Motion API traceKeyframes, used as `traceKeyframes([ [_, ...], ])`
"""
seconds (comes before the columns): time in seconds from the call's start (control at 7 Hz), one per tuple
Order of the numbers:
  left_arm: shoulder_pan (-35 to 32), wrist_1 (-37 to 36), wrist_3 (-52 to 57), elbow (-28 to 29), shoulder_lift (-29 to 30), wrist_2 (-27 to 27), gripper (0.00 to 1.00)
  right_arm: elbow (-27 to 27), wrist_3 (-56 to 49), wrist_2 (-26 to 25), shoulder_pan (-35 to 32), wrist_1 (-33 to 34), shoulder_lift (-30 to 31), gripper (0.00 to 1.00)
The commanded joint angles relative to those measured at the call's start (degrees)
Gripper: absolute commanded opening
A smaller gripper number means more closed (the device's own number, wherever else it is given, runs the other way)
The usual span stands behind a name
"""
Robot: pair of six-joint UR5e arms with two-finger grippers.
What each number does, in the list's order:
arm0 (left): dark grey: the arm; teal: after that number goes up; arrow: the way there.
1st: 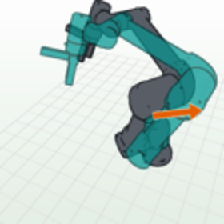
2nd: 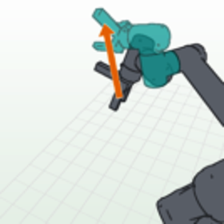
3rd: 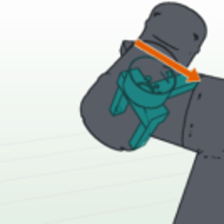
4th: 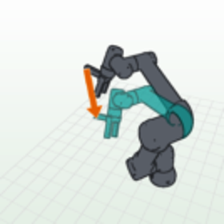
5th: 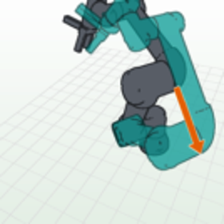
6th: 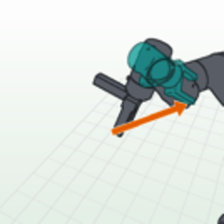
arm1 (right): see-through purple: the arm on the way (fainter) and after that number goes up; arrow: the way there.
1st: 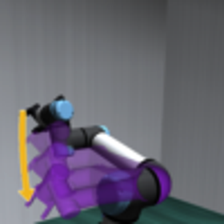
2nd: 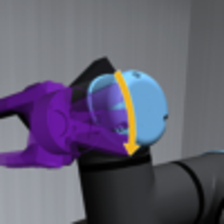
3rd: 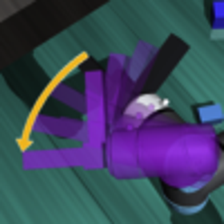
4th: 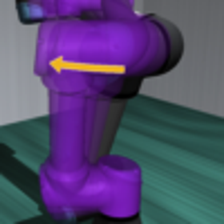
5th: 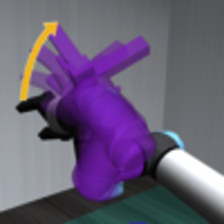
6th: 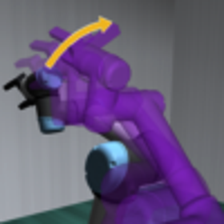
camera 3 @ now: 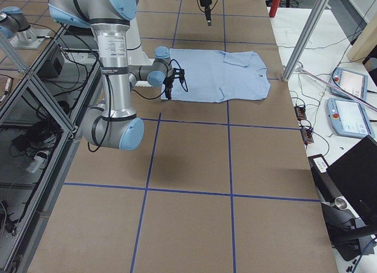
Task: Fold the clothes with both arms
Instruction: 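Release the sleeve with the left gripper while the right gripper moves to the hem corner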
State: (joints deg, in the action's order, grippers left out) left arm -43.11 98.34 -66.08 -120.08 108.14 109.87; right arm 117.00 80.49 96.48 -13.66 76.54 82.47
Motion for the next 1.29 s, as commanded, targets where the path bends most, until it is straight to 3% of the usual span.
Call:
traceKeyframes([
  [0.0,0.0,0.0,0.0,-0.9,0.0,0.0,1.00,-0.4,0.1,0.7,0.7,0.0,1.1,0.83],
  [0.29,0.0,0.0,0.0,-1.1,0.1,0.0,1.00,-0.5,0.1,0.9,0.9,0.0,1.1,0.71],
  [0.43,0.0,0.0,0.0,-1.1,0.1,0.0,1.00,-0.4,0.1,1.9,0.9,0.0,1.1,0.71],
  [1.0,0.0,-0.1,0.0,-1.6,0.0,0.0,1.00,-1.1,0.0,2.0,2.6,0.0,0.4,0.34],
  [1.14,0.0,-0.1,0.1,-1.6,0.0,0.0,1.00,-0.8,0.0,2.0,2.6,0.0,0.4,0.20],
])
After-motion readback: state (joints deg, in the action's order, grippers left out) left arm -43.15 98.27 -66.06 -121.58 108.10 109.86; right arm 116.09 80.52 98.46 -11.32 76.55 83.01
